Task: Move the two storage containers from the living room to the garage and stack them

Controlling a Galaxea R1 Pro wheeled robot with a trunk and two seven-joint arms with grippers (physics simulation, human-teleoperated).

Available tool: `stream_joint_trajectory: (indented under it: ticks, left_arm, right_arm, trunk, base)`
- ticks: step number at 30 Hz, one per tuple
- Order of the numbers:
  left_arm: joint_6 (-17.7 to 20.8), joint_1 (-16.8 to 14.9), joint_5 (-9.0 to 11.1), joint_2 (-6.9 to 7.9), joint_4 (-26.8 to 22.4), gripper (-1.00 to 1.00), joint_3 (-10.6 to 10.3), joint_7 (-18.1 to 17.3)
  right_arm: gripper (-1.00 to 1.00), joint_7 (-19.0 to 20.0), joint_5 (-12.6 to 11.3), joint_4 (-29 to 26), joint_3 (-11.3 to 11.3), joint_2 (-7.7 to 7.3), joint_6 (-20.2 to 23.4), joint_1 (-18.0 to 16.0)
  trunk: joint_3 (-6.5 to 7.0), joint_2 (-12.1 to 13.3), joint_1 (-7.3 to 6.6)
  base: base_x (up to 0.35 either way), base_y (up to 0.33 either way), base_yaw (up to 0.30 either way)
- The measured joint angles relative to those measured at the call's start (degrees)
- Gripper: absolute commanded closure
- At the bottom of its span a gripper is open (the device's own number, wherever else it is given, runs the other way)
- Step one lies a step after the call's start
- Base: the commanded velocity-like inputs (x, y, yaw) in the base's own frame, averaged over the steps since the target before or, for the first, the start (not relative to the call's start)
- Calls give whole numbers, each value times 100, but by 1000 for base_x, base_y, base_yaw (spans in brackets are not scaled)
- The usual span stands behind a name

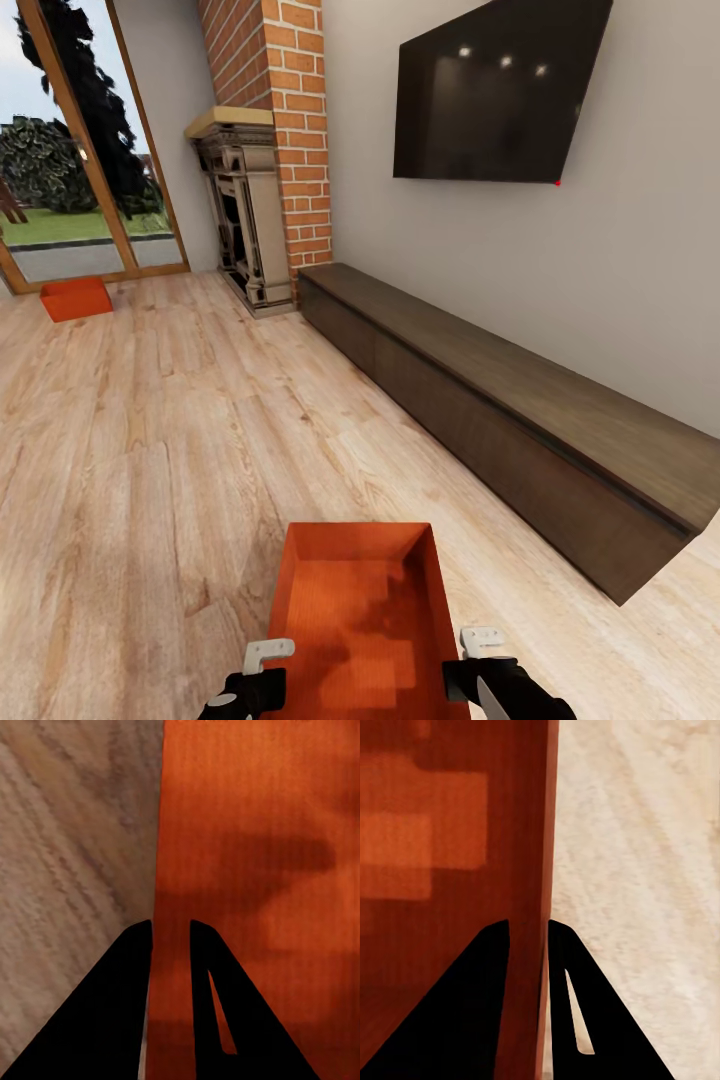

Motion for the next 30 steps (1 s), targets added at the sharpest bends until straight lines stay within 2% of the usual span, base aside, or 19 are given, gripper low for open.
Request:
stream_joint_trajectory:
  ticks: [7,11,23,27,30]
  left_arm:
    - [-1,0,-3,1,-1,100,5,2]
    - [-1,0,-9,1,-2,100,5,3]
    - [-1,-1,-24,-1,-15,100,17,-7]
    - [0,-1,-33,-1,-28,100,11,-8]
    - [0,-1,-33,0,-31,100,8,-7]
  right_arm:
    - [100,19,14,-4,2,0,0,0]
    - [100,22,18,-4,5,-1,0,0]
    - [100,28,0,-16,23,-8,-10,1]
    - [100,29,-11,2,20,-8,-53,3]
    - [100,29,-12,2,19,-8,-56,3]
  trunk:
    - [0,0,0]
    - [88,5,-11]
    - [304,485,-273]
    - [304,487,-274]
    - [358,605,-339]
  base:
    - [0,0,0]
    - [0,0,0]
    - [0,0,0]
    - [0,0,0]
    - [0,0,0]
